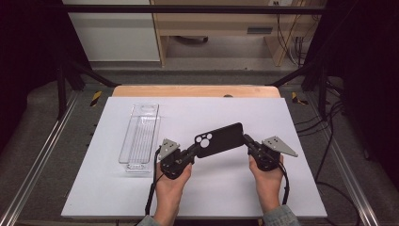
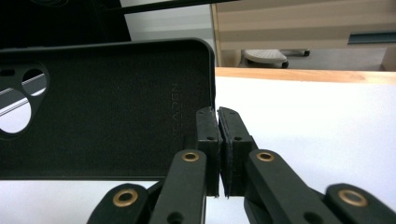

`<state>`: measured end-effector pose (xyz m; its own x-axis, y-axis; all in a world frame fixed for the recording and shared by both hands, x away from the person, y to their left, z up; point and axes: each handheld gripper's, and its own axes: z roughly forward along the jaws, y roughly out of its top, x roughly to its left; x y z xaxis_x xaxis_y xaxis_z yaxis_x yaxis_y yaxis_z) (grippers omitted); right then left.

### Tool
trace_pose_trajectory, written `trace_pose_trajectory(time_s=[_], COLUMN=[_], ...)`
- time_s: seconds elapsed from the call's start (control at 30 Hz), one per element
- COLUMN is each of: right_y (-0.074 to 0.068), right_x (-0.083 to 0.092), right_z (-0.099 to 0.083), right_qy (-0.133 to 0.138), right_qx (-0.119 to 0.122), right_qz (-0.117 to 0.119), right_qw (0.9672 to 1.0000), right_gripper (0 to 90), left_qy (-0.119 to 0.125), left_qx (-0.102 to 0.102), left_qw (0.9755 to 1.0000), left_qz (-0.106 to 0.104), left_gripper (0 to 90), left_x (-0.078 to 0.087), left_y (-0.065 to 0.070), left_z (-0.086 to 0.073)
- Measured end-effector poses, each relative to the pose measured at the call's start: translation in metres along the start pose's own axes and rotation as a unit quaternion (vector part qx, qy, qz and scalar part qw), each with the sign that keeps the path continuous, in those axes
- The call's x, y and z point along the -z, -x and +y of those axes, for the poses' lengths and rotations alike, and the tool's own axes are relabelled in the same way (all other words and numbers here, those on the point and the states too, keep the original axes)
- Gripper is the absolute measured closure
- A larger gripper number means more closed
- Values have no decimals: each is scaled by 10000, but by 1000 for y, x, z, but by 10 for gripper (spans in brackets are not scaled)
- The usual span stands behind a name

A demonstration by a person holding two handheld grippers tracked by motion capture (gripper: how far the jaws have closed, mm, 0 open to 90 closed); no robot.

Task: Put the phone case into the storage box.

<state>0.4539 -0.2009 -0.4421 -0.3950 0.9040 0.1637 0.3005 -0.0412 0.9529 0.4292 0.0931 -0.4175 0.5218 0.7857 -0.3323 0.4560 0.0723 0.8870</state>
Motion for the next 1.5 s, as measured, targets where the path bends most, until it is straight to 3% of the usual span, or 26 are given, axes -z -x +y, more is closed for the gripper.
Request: trace_pose_trajectory(time_s=[0.2, 0.37, 0.53, 0.67, 0.8, 0.97, 1.2, 1.33, 1.5], right_y=[2, 5, 13, 19, 21, 19, 20, 21, 22], right_x=[-2, 3, 4, 4, 5, 5, 9, 10, 10], right_z=[0, 1, -1, -3, -3, -5, -6, -10, -12], right_qy=[41, 212, 354, 340, 322, 140, 170, 308, 339], right_qx=[-117, -115, -113, -44, 26, 327, 544, 707, 889], right_qz=[177, 96, 6, -74, -82, -198, -145, -255, -316], right_qw=[9998, 9997, 9993, 9994, 9994, 9992, 9983, 9967, 9950], right_gripper=[710, 541, 357, 237, 174, 132, 133, 139, 135], left_qy=[38, 68, 61, 11, -69, -181, -339, -436, -462], left_qx=[-269, -611, -1101, -1352, -1662, -1984, -2336, -2529, -2545], left_qw=[9995, 9977, 9927, 9892, 9839, 9771, 9678, 9620, 9611], left_qz=[157, 296, 484, 568, 655, 743, 868, 934, 972], left_gripper=[839, 839, 839, 839, 838, 839, 839, 838, 839], left_x=[2, 4, 8, 13, 18, 25, 38, 46, 54], left_y=[-5, -10, -13, -18, -21, -26, -35, -40, -46], left_z=[7, 17, 30, 42, 54, 69, 89, 98, 103])
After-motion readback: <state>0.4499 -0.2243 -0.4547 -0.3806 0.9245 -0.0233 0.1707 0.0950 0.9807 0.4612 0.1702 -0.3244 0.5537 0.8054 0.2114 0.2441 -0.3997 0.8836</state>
